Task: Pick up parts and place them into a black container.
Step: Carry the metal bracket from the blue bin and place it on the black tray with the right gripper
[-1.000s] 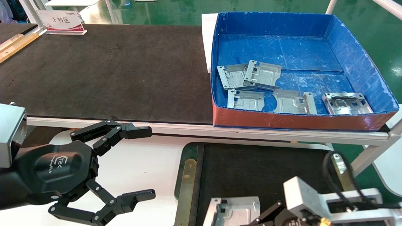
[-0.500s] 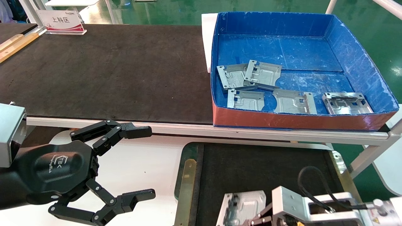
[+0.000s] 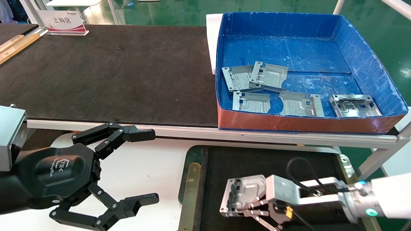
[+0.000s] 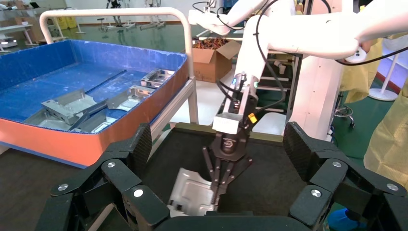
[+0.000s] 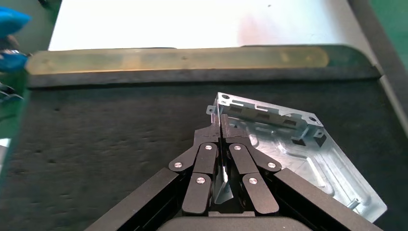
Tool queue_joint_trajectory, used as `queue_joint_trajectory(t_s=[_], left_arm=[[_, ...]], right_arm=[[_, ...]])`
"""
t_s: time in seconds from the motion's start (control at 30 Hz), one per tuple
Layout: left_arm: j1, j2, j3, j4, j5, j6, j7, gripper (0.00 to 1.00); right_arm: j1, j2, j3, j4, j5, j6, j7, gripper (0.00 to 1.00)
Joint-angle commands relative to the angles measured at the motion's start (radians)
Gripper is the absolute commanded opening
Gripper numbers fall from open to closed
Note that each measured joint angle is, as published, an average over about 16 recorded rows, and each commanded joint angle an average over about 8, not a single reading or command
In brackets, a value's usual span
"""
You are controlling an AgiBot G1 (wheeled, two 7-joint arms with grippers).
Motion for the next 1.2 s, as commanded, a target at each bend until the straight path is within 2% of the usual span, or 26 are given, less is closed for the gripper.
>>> queue_joint_trajectory(t_s=[0.03,0.4,0.73,1.2], left_arm=[[0.000,0.000,0.000,0.000,0.000,0.000,0.000,1.00],[0.000,0.000,0.000,0.000,0.000,0.000,0.000,1.00],[0.000,0.000,0.000,0.000,0.000,0.000,0.000,1.00],[0.000,0.000,0.000,0.000,0.000,0.000,0.000,1.00]], right_arm=[[0.018,-0.020,-0.004,-0.026,-0.014,0.007,-0.027,0.00],[0.089,-0.139,-0.039,-0.210,-0.088,0.045,-0.219,0.00],[0.129,-0.212,-0.059,-0.367,-0.124,0.066,-0.369,0.00],[0.187,-0.282,-0.074,-0.520,-0.151,0.087,-0.483,0.00]])
